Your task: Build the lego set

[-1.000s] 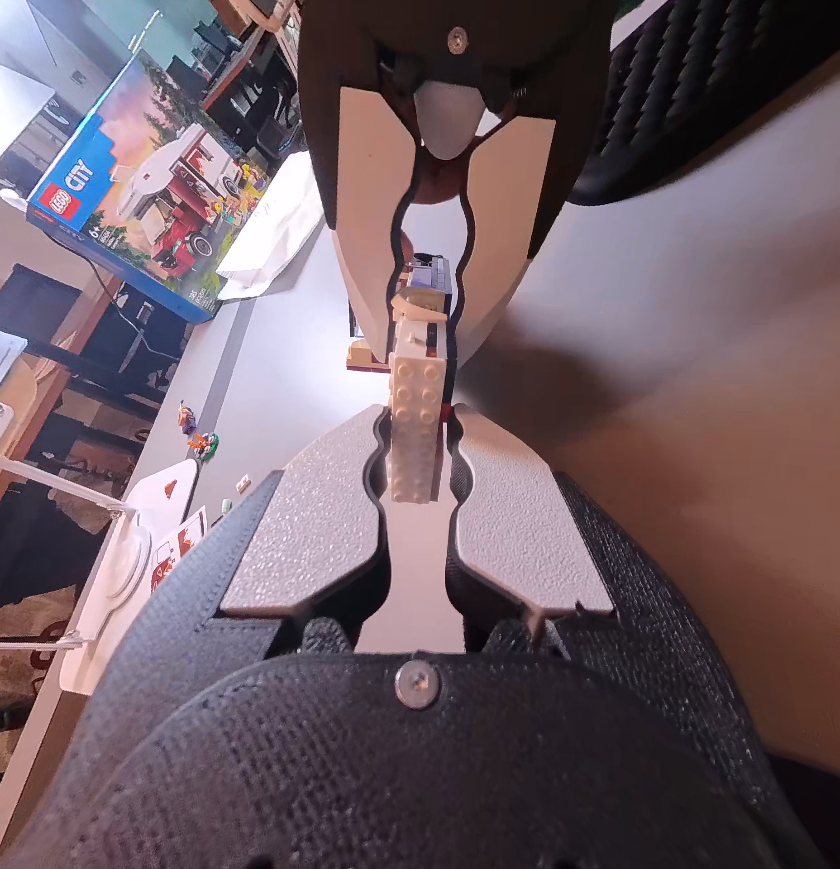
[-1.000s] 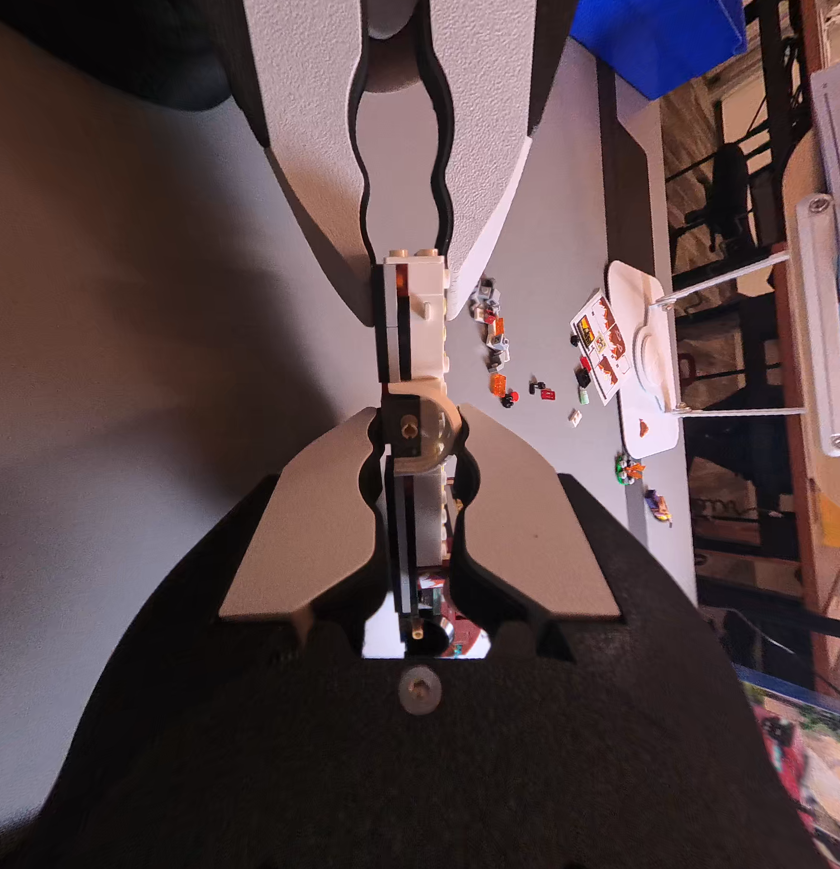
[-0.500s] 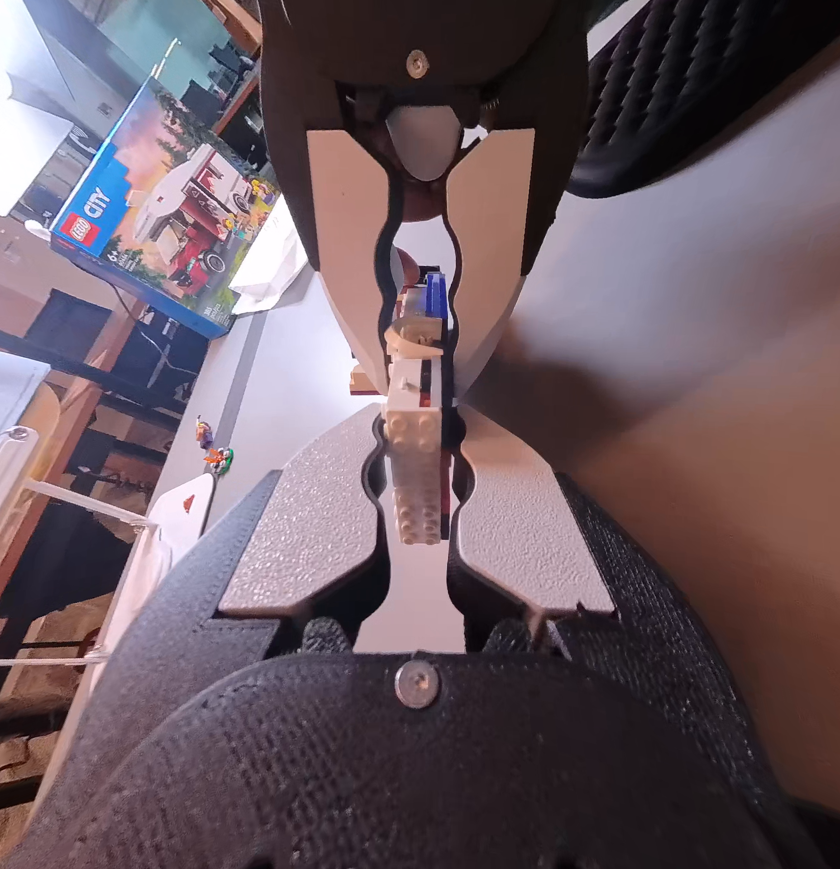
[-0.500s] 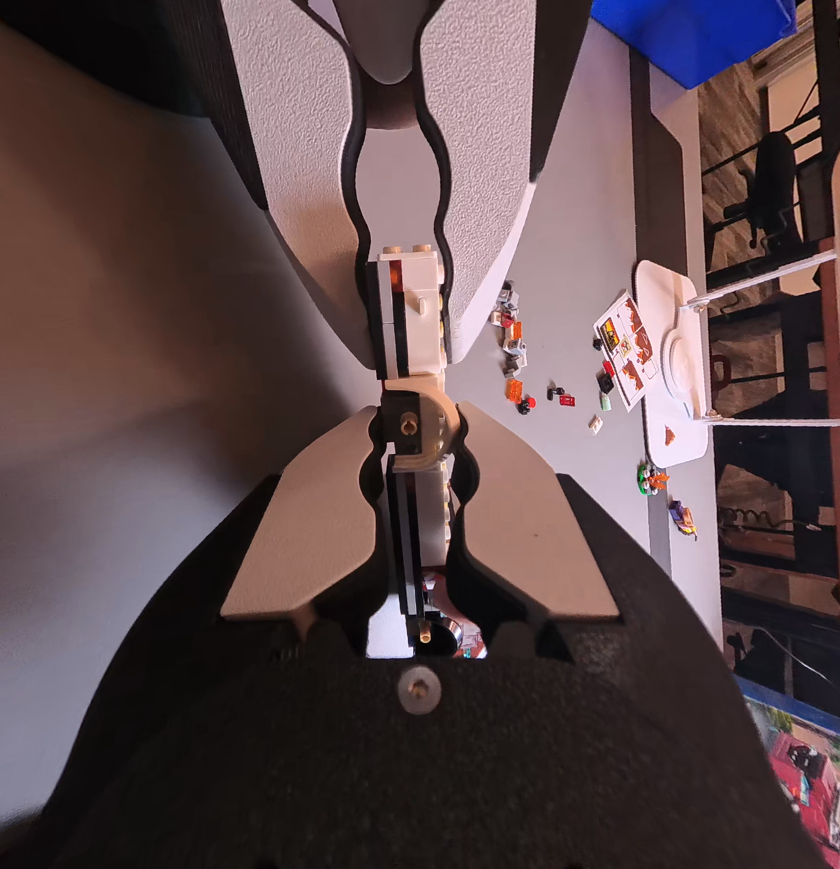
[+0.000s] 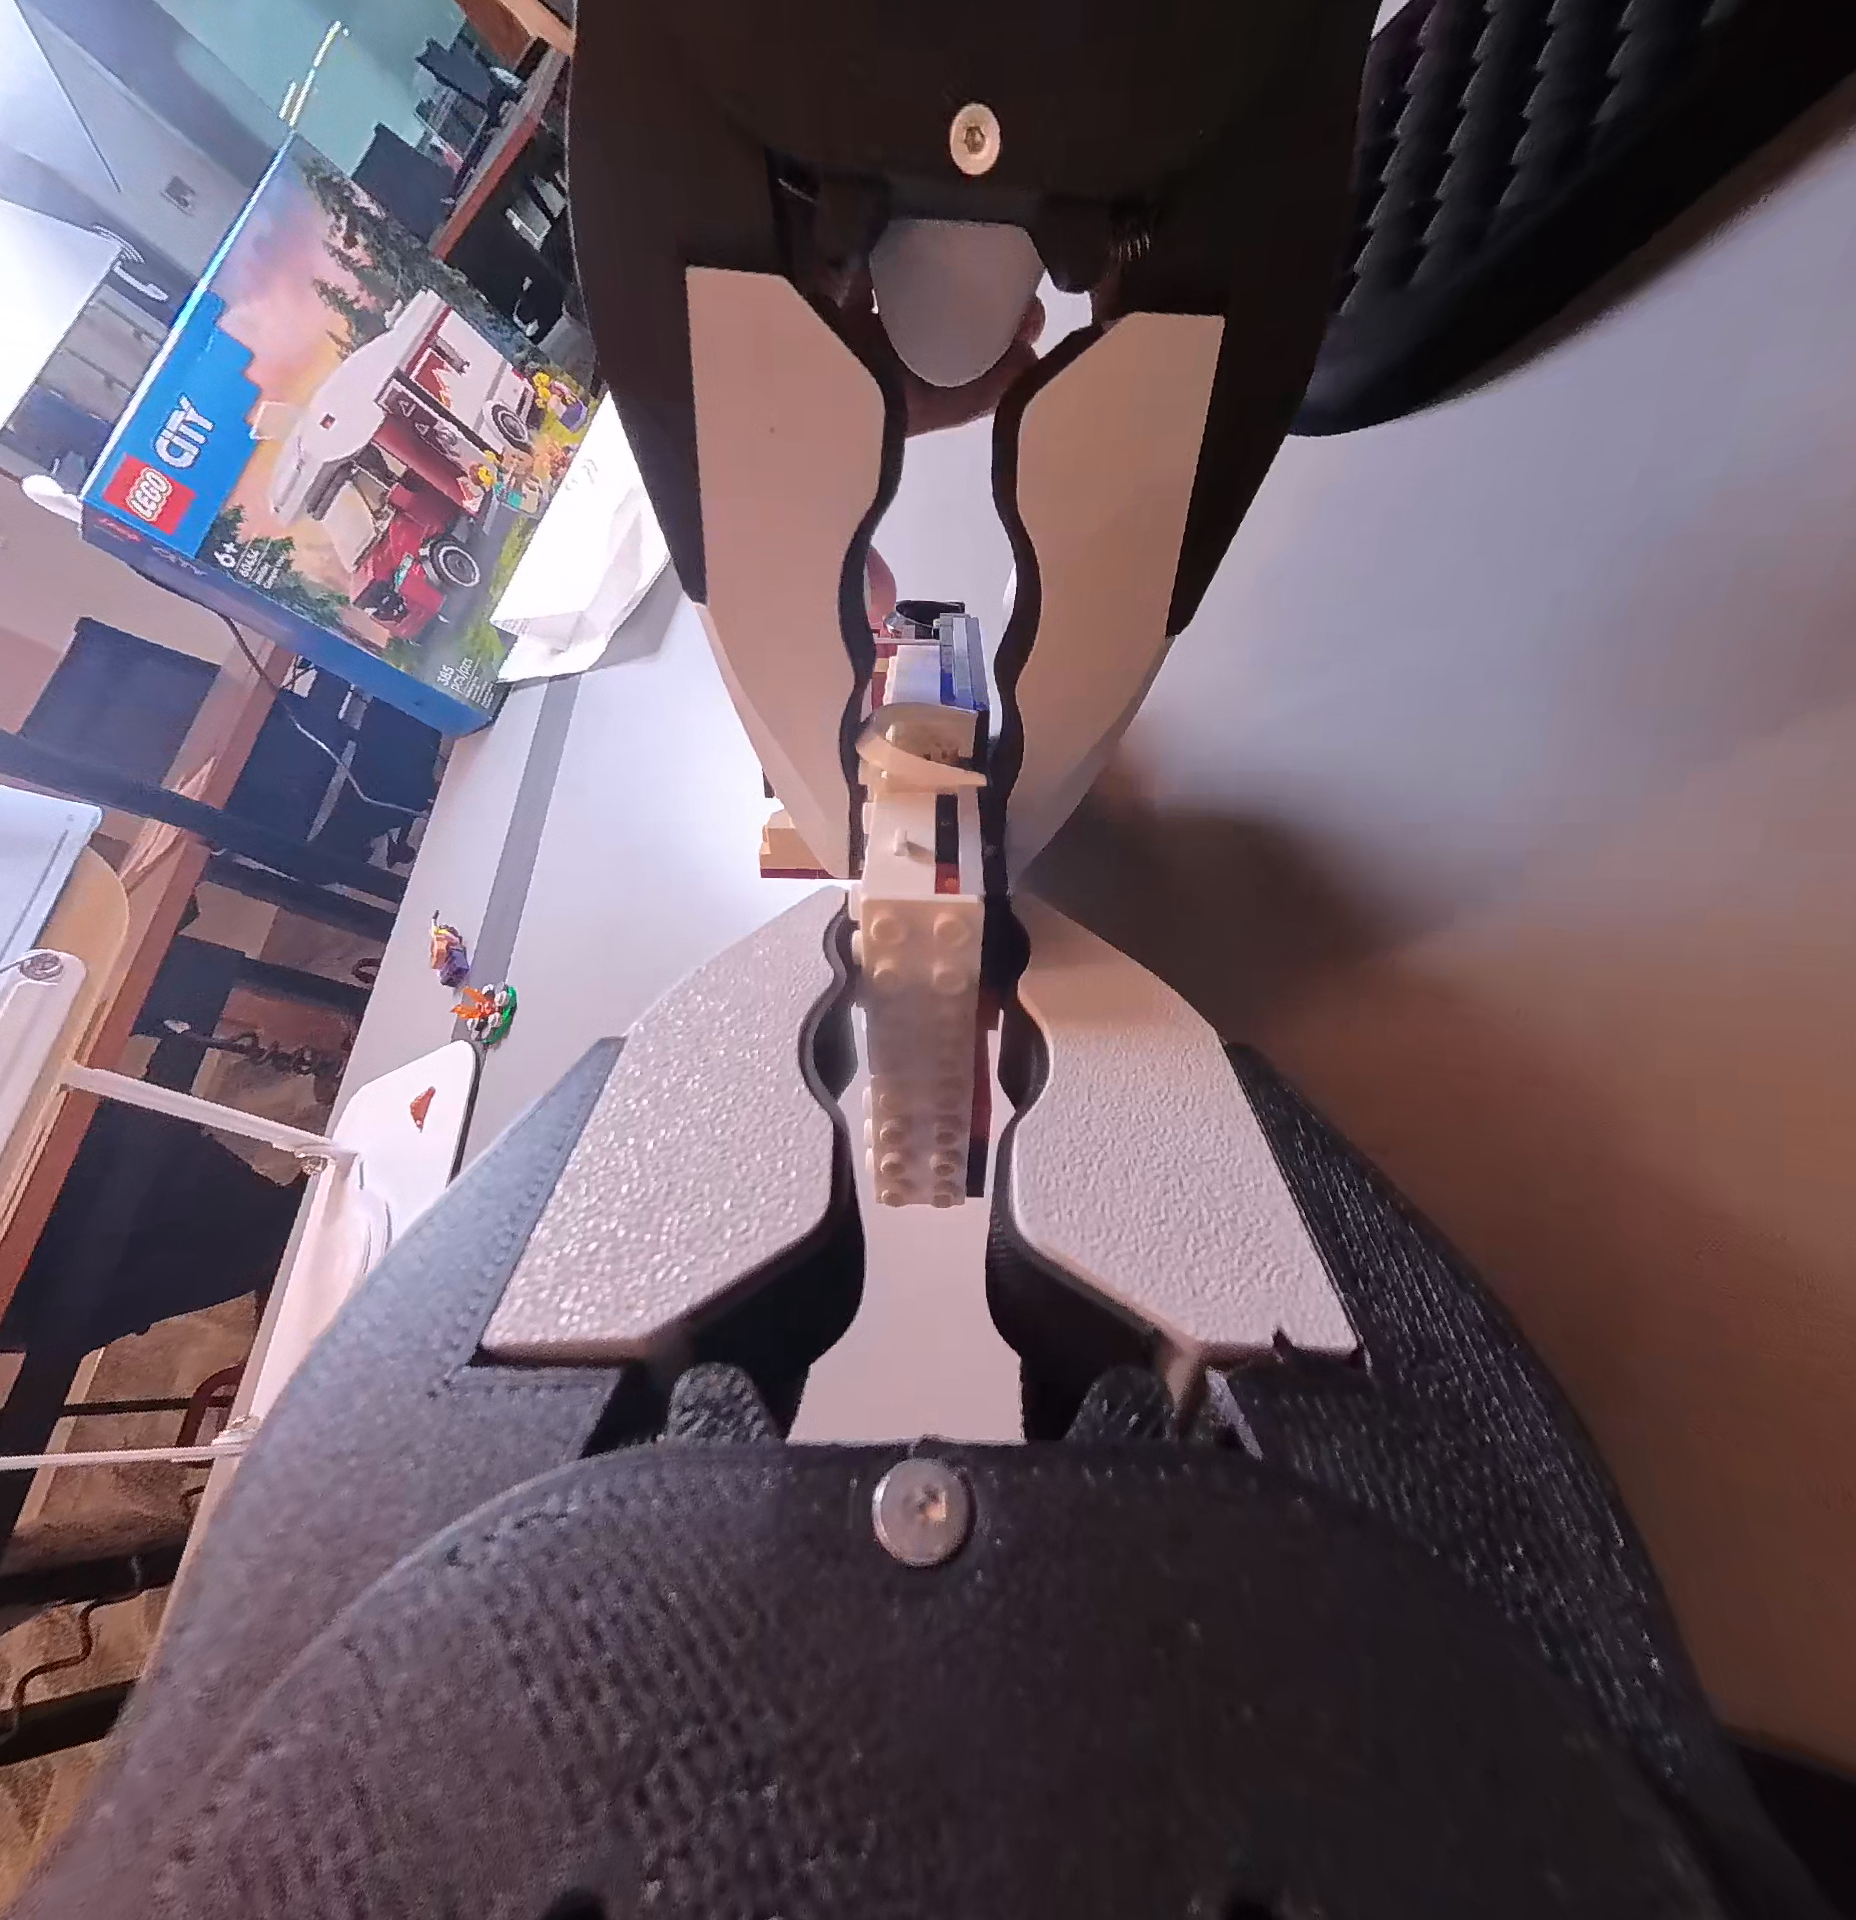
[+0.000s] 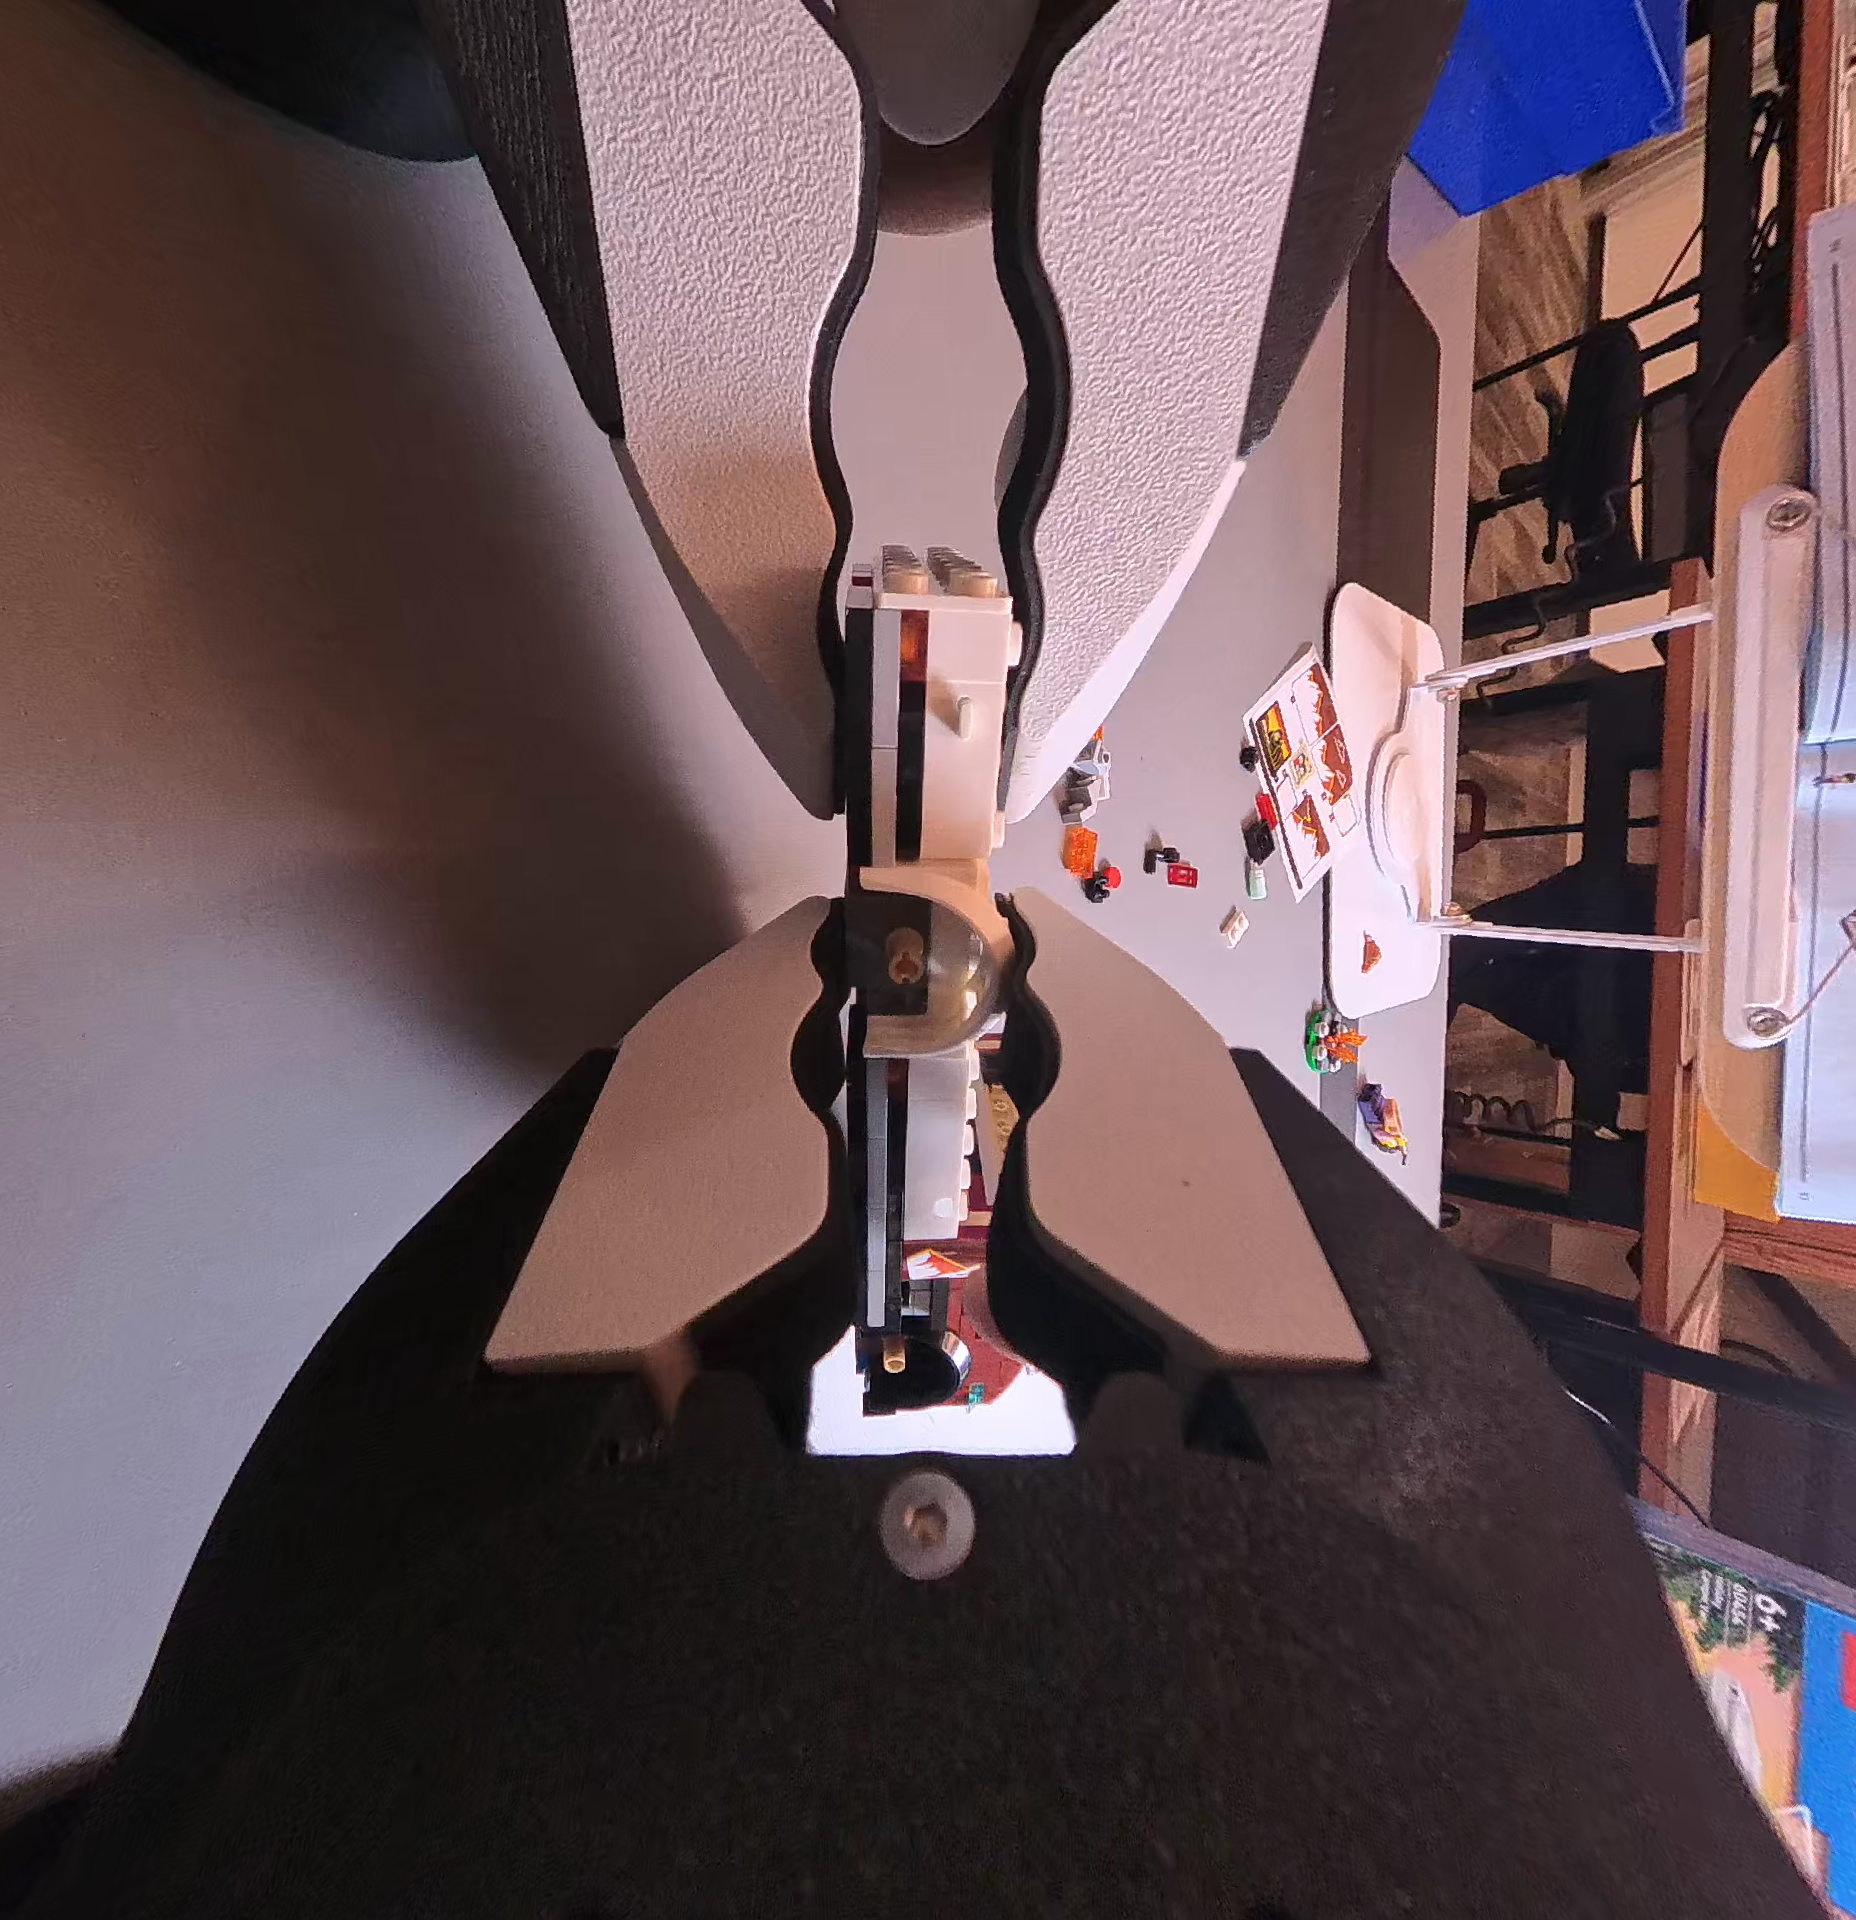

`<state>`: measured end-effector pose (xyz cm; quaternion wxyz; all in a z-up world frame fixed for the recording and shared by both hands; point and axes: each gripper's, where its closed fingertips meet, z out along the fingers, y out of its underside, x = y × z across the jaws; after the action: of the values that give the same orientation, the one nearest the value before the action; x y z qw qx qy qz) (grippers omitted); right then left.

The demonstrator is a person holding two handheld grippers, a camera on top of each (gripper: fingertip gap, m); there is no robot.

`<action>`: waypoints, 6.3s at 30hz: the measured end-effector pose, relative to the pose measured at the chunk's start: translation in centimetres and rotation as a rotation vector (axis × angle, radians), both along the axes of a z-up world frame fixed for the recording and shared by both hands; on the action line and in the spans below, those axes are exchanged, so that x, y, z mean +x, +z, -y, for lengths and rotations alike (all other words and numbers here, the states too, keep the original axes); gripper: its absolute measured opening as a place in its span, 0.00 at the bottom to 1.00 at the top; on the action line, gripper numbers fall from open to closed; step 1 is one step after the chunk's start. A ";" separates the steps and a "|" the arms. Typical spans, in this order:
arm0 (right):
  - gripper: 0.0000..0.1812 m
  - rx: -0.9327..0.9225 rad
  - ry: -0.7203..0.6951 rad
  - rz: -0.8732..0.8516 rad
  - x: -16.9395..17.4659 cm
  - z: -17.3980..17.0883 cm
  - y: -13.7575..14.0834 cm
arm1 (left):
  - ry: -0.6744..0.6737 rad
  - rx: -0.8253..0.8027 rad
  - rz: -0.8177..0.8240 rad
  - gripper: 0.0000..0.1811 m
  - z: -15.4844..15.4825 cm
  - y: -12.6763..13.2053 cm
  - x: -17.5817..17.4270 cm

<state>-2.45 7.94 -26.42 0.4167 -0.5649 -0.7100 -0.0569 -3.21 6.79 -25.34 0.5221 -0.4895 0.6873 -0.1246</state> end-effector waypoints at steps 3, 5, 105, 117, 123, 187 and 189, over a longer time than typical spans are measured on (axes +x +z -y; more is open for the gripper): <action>0.14 0.003 0.000 -0.006 0.1 0.0 0.0 | -0.001 0.007 -0.016 0.13 0.0 0.0 0.1; 0.14 0.007 0.006 -0.007 0.1 -0.1 -0.1 | 0.003 0.017 -0.024 0.13 -0.2 -0.1 0.1; 0.19 -0.113 0.117 -0.148 1.0 2.2 1.0 | -0.072 0.104 -0.084 0.13 1.6 0.6 1.5; 0.08 -0.095 0.137 -0.111 2.0 3.0 1.1 | -0.081 0.236 -0.114 0.13 1.3 -0.8 1.2; 0.06 -0.193 0.148 -0.003 2.2 3.3 -0.5 | -0.112 0.440 -0.180 0.14 1.4 -2.2 1.5; 0.09 -0.318 0.057 0.454 2.0 1.8 -5.5 | 0.141 -0.583 -0.081 0.39 0.0 -7.4 -0.7; 0.09 -0.314 0.061 0.456 2.0 1.8 -5.5 | 0.140 -0.585 -0.079 0.39 0.0 -7.4 -0.7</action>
<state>-0.50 6.18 -31.90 0.1551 -0.5737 -0.8021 -0.0592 -3.95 6.83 -32.73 0.3392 -0.6697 0.6066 -0.2618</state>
